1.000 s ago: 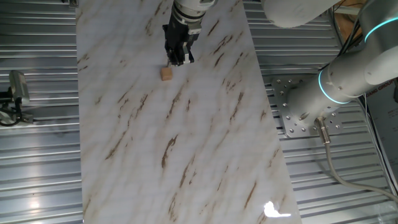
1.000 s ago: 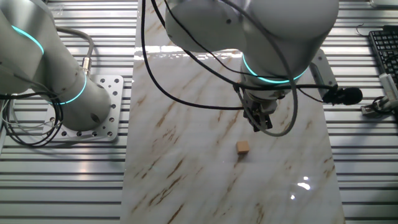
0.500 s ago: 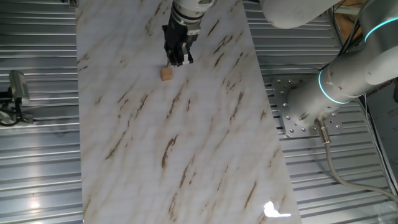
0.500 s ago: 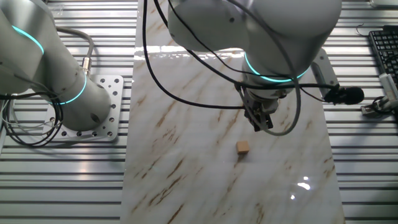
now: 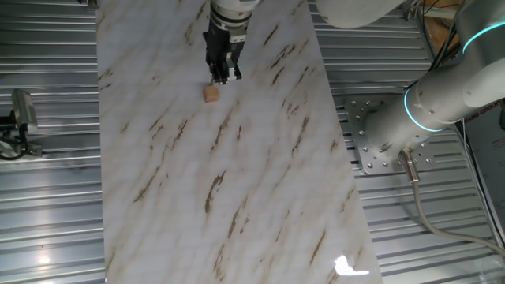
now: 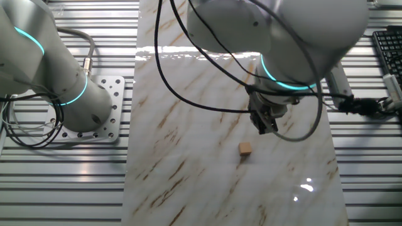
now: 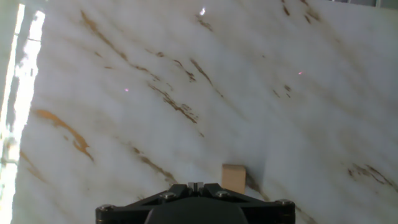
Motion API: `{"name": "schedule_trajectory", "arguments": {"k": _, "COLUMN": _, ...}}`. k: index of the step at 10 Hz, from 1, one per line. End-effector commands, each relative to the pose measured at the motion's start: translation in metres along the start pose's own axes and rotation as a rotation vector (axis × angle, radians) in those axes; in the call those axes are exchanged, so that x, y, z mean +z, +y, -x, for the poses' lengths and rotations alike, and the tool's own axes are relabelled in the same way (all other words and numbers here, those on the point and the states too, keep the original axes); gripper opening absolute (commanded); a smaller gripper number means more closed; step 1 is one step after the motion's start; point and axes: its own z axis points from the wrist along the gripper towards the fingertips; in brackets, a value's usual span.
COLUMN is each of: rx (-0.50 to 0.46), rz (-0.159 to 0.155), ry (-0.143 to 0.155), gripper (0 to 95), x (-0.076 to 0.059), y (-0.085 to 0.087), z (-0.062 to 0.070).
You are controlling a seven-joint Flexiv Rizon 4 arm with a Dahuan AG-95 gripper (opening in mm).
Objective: Pick up the small block on the left and move it to the right
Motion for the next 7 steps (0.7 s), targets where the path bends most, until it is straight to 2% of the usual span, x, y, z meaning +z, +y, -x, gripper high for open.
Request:
{"name": "schedule_trajectory", "arguments": {"k": 1, "rx": 0.001, "rz": 0.002, "ry": 0.011, "gripper": 0.0, "x": -0.0009, "y": 0.0008, "z": -0.0016}}
{"name": "schedule_trajectory", "arguments": {"k": 2, "rx": 0.0, "rz": 0.004, "ry": 0.029, "gripper": 0.0, "x": -0.0009, "y": 0.0008, "z": -0.0016}}
{"name": "schedule_trajectory", "arguments": {"k": 3, "rx": 0.0, "rz": 0.006, "ry": 0.034, "gripper": 0.0, "x": -0.0009, "y": 0.0008, "z": -0.0016}}
{"name": "schedule_trajectory", "arguments": {"k": 4, "rx": -0.011, "rz": 0.011, "ry": 0.064, "gripper": 0.0, "x": -0.0009, "y": 0.0008, "z": -0.0016}}
{"name": "schedule_trajectory", "arguments": {"k": 7, "rx": -0.029, "rz": 0.004, "ry": 0.084, "gripper": 0.0, "x": -0.0009, "y": 0.0008, "z": -0.0016}}
